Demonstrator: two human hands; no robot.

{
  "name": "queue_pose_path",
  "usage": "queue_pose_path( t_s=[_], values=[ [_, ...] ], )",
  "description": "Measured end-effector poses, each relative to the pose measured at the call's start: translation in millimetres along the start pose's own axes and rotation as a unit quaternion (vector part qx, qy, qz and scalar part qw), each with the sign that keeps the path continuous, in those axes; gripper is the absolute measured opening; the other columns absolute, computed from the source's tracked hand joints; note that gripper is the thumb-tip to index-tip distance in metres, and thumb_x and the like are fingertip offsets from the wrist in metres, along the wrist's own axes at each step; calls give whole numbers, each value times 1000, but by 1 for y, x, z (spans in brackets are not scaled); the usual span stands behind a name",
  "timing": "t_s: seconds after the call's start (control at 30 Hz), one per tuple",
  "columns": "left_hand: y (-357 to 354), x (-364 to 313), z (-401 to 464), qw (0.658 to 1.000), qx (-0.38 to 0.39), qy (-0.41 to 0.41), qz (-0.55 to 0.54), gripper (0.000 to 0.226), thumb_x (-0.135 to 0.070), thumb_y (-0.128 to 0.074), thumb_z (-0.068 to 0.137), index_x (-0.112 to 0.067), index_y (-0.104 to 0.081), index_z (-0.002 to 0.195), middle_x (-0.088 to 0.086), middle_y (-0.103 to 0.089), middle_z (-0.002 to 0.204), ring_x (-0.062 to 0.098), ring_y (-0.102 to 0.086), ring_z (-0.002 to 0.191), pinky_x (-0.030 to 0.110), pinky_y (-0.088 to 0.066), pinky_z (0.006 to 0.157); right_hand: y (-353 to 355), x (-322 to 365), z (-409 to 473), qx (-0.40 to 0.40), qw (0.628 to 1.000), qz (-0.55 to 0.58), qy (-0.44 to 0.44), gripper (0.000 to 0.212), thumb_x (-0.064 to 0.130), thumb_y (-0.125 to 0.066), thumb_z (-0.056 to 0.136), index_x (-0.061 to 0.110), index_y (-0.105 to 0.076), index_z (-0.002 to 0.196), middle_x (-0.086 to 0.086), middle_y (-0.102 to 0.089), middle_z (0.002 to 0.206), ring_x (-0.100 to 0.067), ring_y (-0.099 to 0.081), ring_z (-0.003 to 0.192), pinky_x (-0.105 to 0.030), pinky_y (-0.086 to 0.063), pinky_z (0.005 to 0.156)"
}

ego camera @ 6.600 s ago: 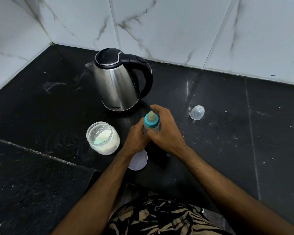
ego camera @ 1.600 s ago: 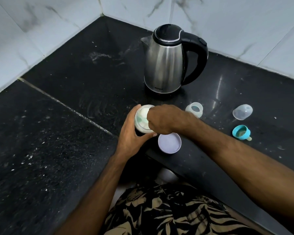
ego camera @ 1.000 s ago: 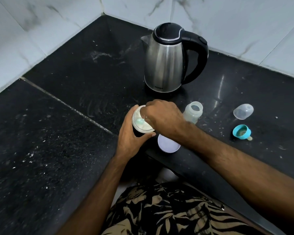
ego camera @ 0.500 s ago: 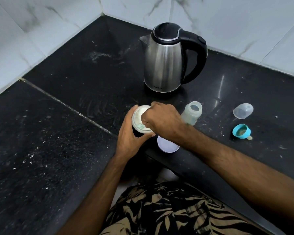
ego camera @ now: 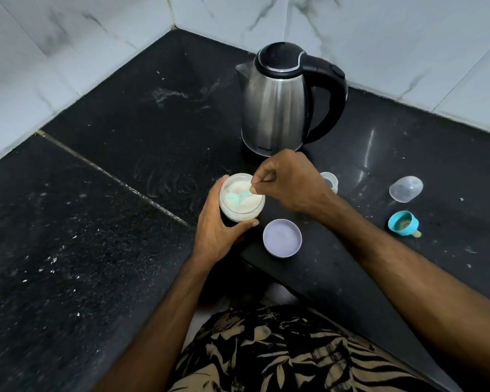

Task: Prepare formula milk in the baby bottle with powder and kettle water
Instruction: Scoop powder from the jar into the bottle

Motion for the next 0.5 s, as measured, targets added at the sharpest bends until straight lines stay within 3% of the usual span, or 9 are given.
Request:
queue_pose_path(
  t_s=[0.5],
  values=[
    [0,0,3,1000,8,-2,6,103,-29,-94,66,-21,-35,151,-8,-49,149,8,-46,137,42,-42,112,-3,0,-4,-5,1000,9,25,4,15,-79,79,19,-76,79,9,-74,76,0,-66,68,-35,-58,76]
  ],
)
Point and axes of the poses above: each hand's wrist, its own z-axis towards the middle knuckle, its own y-axis out of the back of the hand, x = y × z, the point moved 2 cm from there along z, towards the middle knuckle
